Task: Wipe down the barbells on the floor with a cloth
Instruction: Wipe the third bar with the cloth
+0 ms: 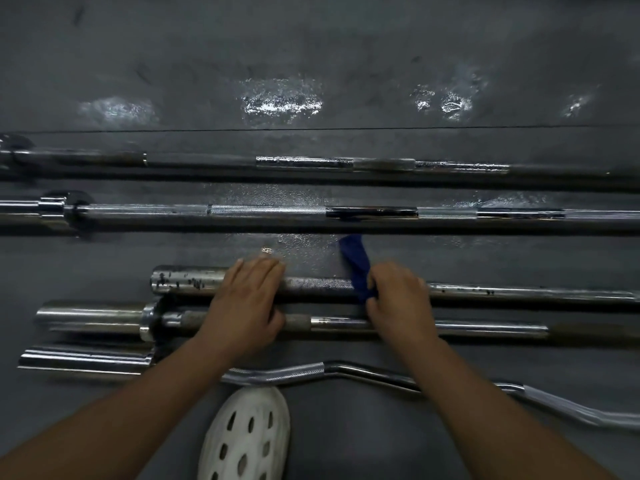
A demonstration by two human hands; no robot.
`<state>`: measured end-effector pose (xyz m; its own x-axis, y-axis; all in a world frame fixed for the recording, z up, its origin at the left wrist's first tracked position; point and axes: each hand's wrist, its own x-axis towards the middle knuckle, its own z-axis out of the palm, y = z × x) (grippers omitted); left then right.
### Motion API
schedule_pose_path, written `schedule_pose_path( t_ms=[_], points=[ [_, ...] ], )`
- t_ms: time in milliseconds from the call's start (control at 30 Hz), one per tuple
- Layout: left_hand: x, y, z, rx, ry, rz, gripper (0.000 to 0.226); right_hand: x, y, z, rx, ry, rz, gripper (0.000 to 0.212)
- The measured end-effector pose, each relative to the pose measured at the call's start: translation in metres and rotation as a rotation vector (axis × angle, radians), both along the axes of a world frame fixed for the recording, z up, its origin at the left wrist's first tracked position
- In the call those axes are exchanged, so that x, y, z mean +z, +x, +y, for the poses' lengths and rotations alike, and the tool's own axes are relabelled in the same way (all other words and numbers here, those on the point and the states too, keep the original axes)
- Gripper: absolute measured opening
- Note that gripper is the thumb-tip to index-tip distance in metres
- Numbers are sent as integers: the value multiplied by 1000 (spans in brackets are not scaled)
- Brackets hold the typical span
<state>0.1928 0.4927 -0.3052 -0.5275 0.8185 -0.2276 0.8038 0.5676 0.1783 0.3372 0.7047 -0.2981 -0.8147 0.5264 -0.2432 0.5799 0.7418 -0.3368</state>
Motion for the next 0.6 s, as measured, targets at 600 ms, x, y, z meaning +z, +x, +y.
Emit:
schedule_pose_path(
  t_ms=[600],
  points=[
    [150,81,-10,43,184,203,76,140,47,-29,-714,-1152,446,20]
  ],
)
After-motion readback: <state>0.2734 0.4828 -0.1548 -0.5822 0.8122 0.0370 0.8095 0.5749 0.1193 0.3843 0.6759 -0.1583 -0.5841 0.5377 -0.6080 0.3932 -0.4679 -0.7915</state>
